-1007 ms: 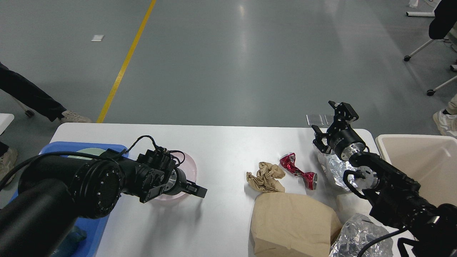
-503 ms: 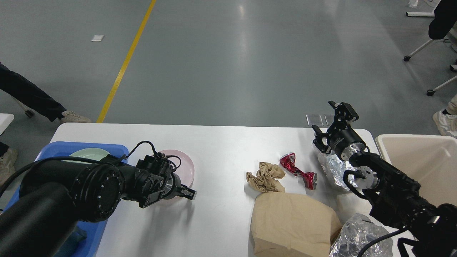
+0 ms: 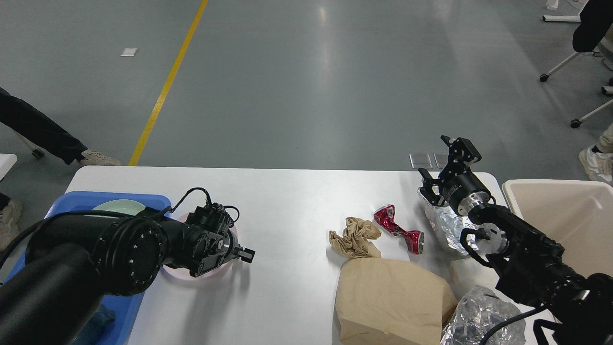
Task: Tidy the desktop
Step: 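Grip the pink plate rim with the left gripper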
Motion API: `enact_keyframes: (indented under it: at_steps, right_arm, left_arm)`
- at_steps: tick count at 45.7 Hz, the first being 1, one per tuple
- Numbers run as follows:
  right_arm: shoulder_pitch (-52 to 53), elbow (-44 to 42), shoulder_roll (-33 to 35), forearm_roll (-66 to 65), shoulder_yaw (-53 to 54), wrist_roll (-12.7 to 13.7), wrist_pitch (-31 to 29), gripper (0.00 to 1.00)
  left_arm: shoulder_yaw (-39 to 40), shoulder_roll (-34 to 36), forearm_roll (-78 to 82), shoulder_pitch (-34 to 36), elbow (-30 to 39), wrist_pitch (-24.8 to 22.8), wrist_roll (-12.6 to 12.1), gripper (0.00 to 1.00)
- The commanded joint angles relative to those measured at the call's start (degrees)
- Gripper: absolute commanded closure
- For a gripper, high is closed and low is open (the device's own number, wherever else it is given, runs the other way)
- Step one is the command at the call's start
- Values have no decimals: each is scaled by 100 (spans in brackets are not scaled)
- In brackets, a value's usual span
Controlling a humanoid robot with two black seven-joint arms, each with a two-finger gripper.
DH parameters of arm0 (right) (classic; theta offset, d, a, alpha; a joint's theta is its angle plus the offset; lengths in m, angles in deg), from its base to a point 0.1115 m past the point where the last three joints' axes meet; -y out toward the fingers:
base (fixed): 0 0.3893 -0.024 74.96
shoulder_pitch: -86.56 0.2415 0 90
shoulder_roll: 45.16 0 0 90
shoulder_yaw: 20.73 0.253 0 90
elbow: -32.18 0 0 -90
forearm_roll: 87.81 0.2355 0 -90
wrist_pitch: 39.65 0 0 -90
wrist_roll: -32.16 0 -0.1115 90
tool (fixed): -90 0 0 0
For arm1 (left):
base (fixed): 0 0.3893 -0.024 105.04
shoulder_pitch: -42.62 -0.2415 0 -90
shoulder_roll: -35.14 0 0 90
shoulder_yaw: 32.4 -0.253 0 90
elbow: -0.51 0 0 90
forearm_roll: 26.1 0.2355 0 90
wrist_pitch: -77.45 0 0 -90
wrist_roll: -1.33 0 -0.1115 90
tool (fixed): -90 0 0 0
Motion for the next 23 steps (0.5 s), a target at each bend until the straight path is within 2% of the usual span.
enact_keyframes:
  at_steps: [1,16,23]
  right_arm:
    - [0,-4,0,0,0,0,0,0]
    - [0,-4,0,0,0,0,0,0]
    - [0,-4,0,0,0,0,0,0]
  left_arm:
    - [86,-6,-2,19,2,-63,-17,89]
    - [112,3,-11,89,2,-247,-122,98]
    - [183,3,-432,291,2,-712,-105,100]
